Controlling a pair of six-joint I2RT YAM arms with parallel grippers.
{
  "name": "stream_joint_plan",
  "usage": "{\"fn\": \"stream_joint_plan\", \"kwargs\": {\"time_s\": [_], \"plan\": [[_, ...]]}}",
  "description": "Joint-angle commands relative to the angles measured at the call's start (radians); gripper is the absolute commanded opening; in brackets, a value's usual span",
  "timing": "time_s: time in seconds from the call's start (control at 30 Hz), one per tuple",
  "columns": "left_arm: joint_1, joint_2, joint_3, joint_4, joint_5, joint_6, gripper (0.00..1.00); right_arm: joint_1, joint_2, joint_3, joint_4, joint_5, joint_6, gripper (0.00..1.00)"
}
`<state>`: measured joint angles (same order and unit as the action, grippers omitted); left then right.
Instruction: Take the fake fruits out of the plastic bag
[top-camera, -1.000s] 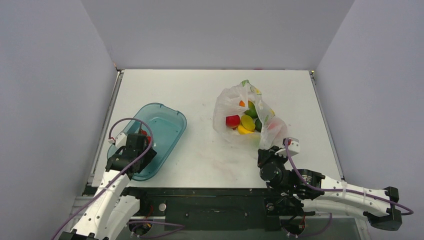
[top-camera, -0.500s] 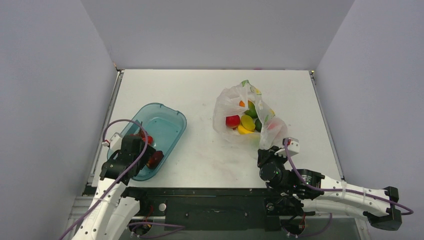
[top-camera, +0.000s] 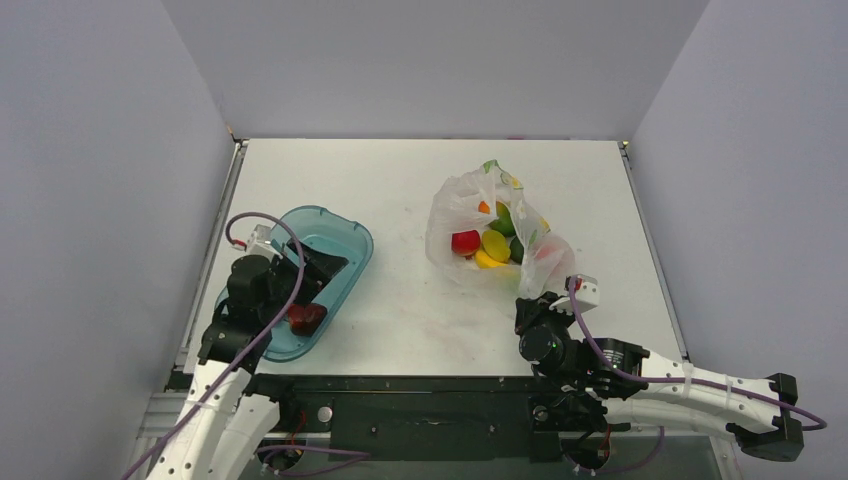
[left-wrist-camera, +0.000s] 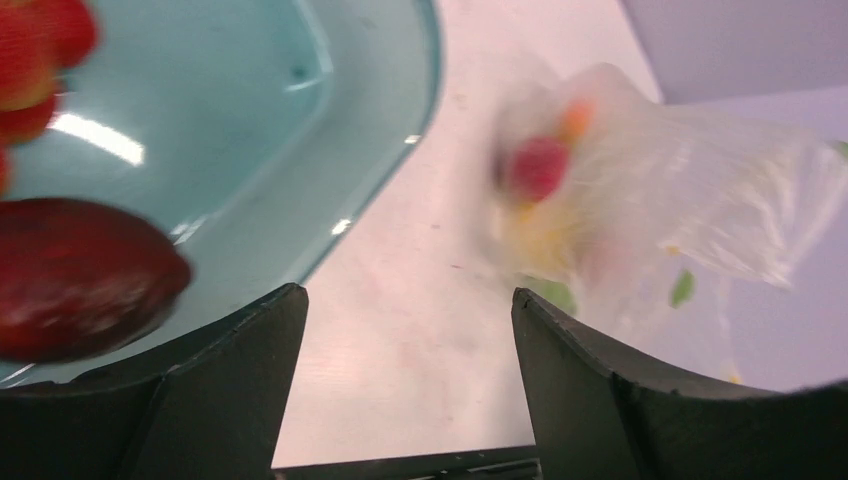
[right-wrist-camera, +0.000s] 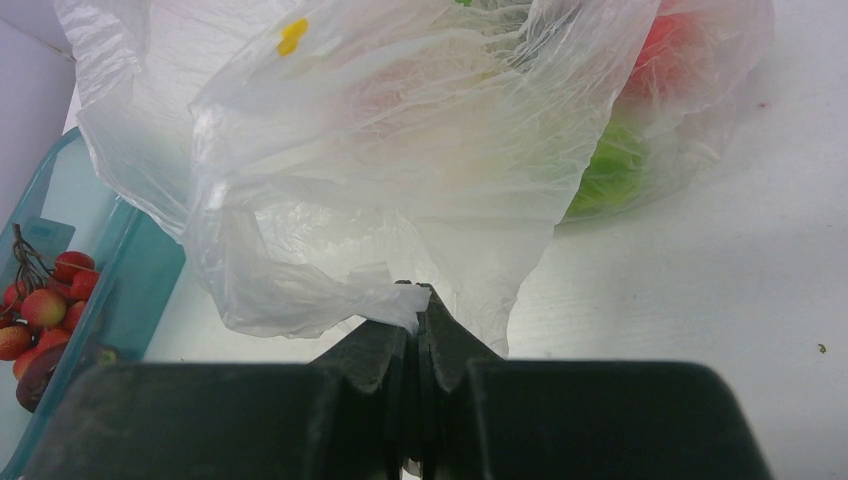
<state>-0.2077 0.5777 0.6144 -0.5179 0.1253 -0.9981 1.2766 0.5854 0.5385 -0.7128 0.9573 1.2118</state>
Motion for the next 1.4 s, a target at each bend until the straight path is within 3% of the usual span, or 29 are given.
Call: {"fn": "stream_joint_plan", "kwargs": {"time_s": [0.0, 0.23, 0.33, 0.53, 0.87, 1.13, 1.37], "plan": [[-0.048, 0.07, -0.021, 0.382, 0.264, -0.043, 0.68, -0.003, 0.001, 0.03, 0.002, 0.032, -0.01, 0.0], [-0.598, 0.292, 0.167, 0.414, -0.039, 0.164, 0.68, -0.006, 0.002, 0.034, 0.004, 0.028, -0.022, 0.0], [-0.721, 0.376, 0.22, 0.48, -0.108, 0.213, 0.68, -0.007, -0.01, 0.033, 0.001, 0.02, -0.022, 0.0], [-0.808, 0.598, 0.355, 0.502, -0.134, 0.297, 0.64, -0.007, -0.042, 0.019, -0.003, 0.0, -0.025, 0.0], [-0.82, 0.976, 0.596, 0.538, -0.168, 0.394, 0.58, -0.006, -0.081, -0.009, -0.006, -0.025, -0.016, 0.0], [-0.818, 1.181, 0.766, 0.456, -0.281, 0.46, 0.54, 0.0, -0.086, -0.058, 0.012, -0.087, 0.01, 0.0], [-0.808, 1.287, 0.845, 0.421, -0.419, 0.503, 0.57, 0.017, -0.087, -0.095, 0.036, -0.143, 0.018, 0.0]]}}
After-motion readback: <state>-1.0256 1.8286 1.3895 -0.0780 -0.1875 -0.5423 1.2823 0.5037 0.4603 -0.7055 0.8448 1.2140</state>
